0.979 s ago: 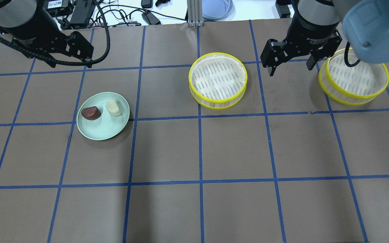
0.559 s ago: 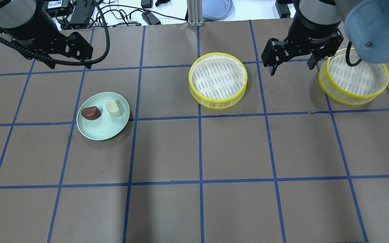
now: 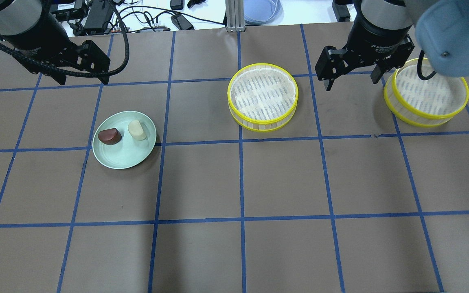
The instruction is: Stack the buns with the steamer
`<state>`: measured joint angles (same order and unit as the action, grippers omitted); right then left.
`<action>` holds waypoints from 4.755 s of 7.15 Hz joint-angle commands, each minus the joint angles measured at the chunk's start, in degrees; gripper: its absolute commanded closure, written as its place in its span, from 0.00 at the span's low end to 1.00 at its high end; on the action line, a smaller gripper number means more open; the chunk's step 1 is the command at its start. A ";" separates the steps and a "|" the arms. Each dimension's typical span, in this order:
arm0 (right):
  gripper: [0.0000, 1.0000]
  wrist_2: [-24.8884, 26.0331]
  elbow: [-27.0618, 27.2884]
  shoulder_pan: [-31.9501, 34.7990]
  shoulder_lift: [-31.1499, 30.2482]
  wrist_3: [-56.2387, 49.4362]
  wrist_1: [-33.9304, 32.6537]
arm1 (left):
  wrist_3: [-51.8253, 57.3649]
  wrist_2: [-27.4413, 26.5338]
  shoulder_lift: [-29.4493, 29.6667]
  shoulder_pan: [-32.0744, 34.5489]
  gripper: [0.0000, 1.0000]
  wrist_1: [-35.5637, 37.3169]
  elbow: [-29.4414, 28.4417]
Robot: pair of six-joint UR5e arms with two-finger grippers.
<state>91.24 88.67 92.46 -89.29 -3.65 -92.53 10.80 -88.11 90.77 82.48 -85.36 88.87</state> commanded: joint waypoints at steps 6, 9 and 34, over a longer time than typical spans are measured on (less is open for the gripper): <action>0.00 -0.01 0.01 -0.09 0.00 -0.04 0.07 | 5.71 0.04 2.12 -0.31 0.00 3.86 4.90; 0.00 -0.01 0.01 -0.18 0.00 -0.04 0.07 | 7.30 -0.48 4.05 -3.28 0.00 7.23 6.93; 0.00 -5.00 -6.49 -27.55 13.85 -32.42 -11.92 | -27.76 20.22 23.74 11.36 1.00 36.38 1.39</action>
<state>88.30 82.52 70.85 -79.35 -28.67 -99.61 -16.80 -71.32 113.40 90.39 -54.29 90.19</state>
